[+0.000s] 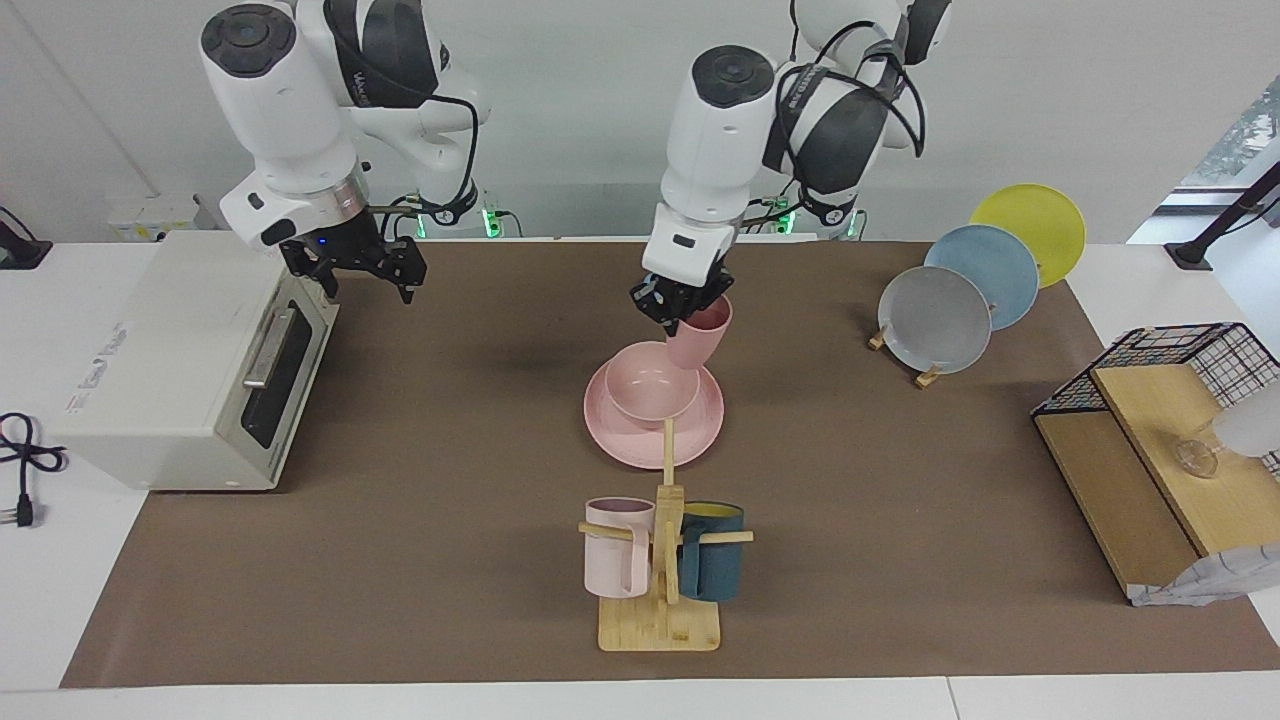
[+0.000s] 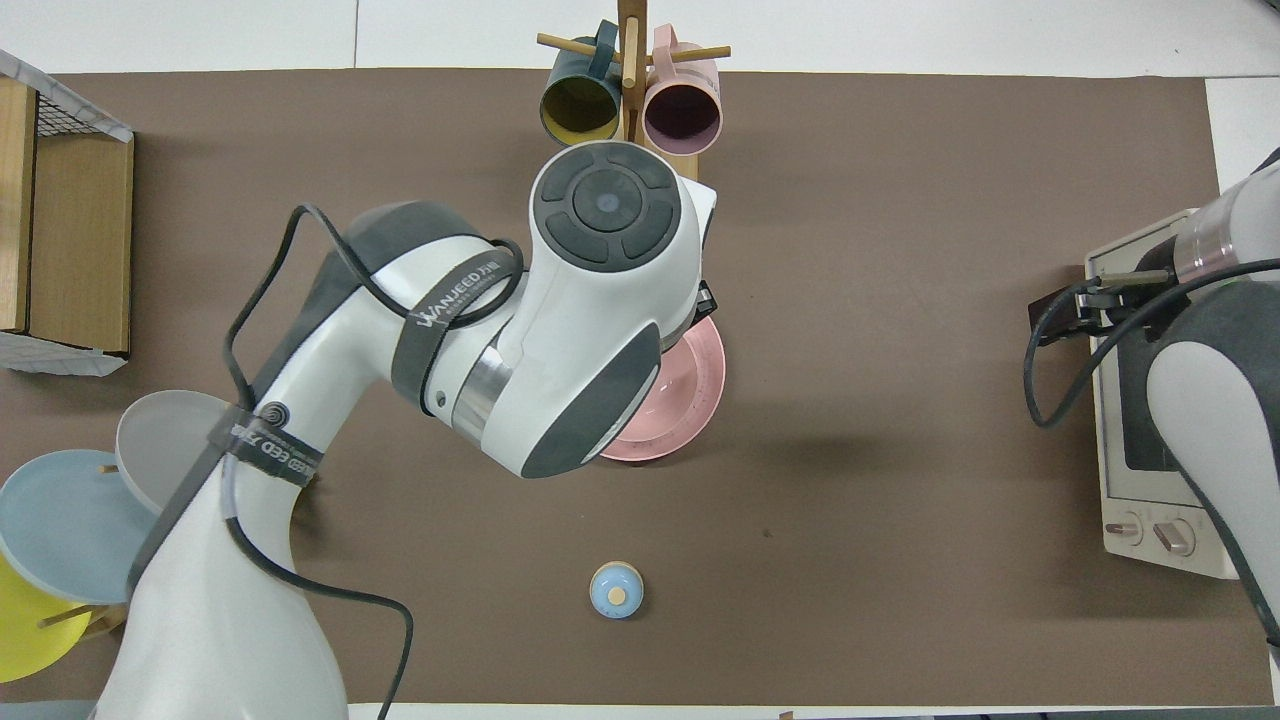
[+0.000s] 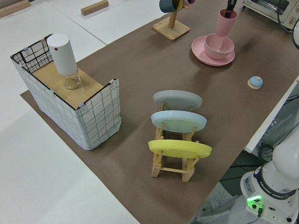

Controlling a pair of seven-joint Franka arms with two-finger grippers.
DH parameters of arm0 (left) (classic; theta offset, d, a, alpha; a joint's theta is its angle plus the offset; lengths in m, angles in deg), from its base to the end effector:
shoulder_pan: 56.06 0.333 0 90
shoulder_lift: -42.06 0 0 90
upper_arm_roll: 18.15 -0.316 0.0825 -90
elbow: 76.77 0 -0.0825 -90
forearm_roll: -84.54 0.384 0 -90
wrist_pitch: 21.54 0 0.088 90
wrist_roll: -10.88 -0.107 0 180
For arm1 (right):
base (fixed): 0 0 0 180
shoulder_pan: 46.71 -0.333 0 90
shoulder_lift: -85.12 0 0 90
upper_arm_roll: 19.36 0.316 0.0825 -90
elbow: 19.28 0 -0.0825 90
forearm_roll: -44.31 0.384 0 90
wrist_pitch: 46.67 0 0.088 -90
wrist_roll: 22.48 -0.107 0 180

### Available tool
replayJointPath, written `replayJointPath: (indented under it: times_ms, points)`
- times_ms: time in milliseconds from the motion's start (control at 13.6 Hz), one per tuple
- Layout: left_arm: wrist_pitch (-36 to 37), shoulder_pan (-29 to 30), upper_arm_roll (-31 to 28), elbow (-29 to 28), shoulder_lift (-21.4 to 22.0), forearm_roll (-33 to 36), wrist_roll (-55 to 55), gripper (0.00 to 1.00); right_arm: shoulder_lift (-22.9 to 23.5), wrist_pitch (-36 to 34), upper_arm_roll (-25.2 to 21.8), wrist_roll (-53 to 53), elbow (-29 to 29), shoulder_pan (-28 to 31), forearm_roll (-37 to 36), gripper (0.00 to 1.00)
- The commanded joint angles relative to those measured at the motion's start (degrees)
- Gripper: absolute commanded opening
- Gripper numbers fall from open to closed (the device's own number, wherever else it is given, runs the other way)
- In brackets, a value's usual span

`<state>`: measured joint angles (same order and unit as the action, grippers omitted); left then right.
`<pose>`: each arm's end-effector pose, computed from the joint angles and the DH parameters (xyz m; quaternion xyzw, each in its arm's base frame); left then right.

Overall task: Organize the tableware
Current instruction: 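Carry the pink cup with the left gripper and lower it into the bowl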

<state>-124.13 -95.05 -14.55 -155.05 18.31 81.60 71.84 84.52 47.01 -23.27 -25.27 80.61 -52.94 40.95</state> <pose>0.5060 -0.4610 0.4842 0.9851 0.1676 -0.0263 0.0275 0.5484 0.0161 0.5543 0.9984 -0.0008 -0.0476 0.0309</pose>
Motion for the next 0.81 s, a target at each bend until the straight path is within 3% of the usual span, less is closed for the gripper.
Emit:
replayJointPath:
  times_ms: [0, 293, 733]
  points:
    - [-3.14, -2.06, -1.14, -3.37, -0.49, 1.01, 1.53, 0.0, -2.83, 1.68, 0.04, 1.74, 3.83, 0.78, 0.89, 1.0]
    - [-6.46, -2.24, -1.05, -4.33, -3.49, 1.63, 2.23, 0.0, -2.65, 1.68, -0.31, 2.27, 3.12, 0.95, 0.89, 1.0]
    - [-9.73, -2.06, -1.05, -5.92, -4.63, 1.71, 1.71, 0.0, -2.56, 1.59, -0.05, 2.36, 3.03, 2.98, 0.8, 1.0]
